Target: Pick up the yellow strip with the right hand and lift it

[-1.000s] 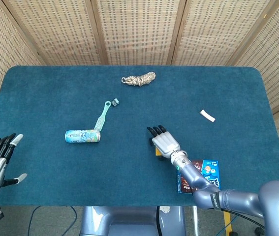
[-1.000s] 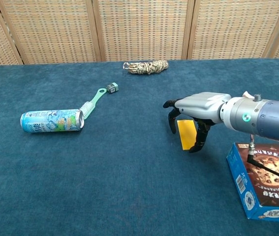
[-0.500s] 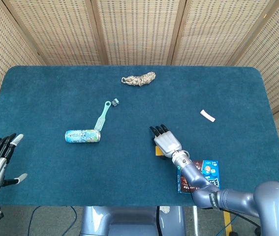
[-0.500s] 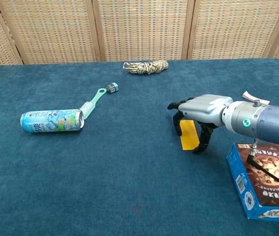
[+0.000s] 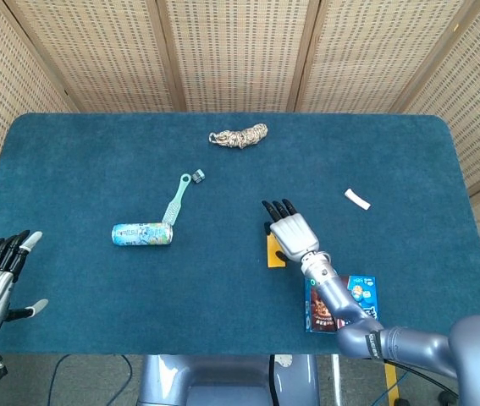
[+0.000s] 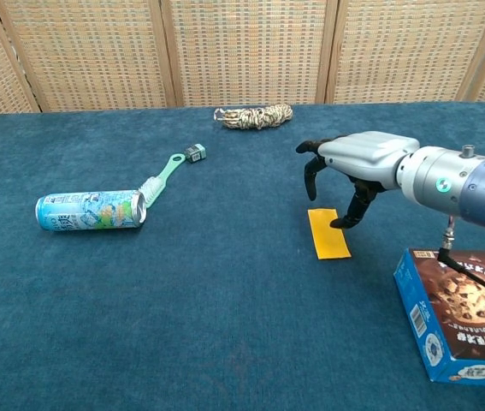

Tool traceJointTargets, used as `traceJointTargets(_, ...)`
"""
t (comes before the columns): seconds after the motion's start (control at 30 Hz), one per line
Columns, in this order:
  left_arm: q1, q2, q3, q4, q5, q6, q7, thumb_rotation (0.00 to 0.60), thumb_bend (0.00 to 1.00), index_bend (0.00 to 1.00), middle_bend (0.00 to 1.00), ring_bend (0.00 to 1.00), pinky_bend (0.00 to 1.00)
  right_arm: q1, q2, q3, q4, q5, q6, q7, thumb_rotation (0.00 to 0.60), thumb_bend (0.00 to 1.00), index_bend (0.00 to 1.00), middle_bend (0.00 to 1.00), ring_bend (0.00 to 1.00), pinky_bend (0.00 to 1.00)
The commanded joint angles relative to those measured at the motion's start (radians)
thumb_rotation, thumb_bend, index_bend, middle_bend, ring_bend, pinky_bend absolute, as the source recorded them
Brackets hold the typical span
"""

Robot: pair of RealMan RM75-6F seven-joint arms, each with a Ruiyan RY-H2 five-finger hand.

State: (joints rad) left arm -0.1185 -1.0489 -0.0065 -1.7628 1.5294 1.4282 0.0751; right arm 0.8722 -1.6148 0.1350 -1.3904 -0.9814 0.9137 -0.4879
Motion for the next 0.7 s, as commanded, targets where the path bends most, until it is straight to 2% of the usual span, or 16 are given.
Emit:
traceJointTargets(0.03, 0.000, 0.000, 0.001, -0.001, 0.001, 0.001, 0.002, 0.600, 0.00, 0.00, 0.00, 0.00, 0.00, -0.012, 0.025, -0.009, -0.046, 0.007, -0.012, -0.006, 0.600, 0.40, 0.43, 0.00, 0.00, 0.00)
traceJointTargets(0.27, 0.001, 0.001, 0.002, -0.001, 0.003, 0.003, 0.000, 0.600, 0.00, 0.00, 0.00, 0.00, 0.00, -0.009, -0.022, -0.037, -0.016, 0.021, -0.024, -0.055, 0.600, 0.40, 0.43, 0.00, 0.00, 0.00)
traceJointTargets(0.7, 0.000, 0.005, 0.001, 0.000, 0.000, 0.002, -0.011, 0.600, 0.00, 0.00, 0.00, 0.00, 0.00, -0.006, -0.077, -0.040, 0.033, 0.027, -0.028, -0.081, 0.600, 0.40, 0.43, 0.00, 0.00, 0.00)
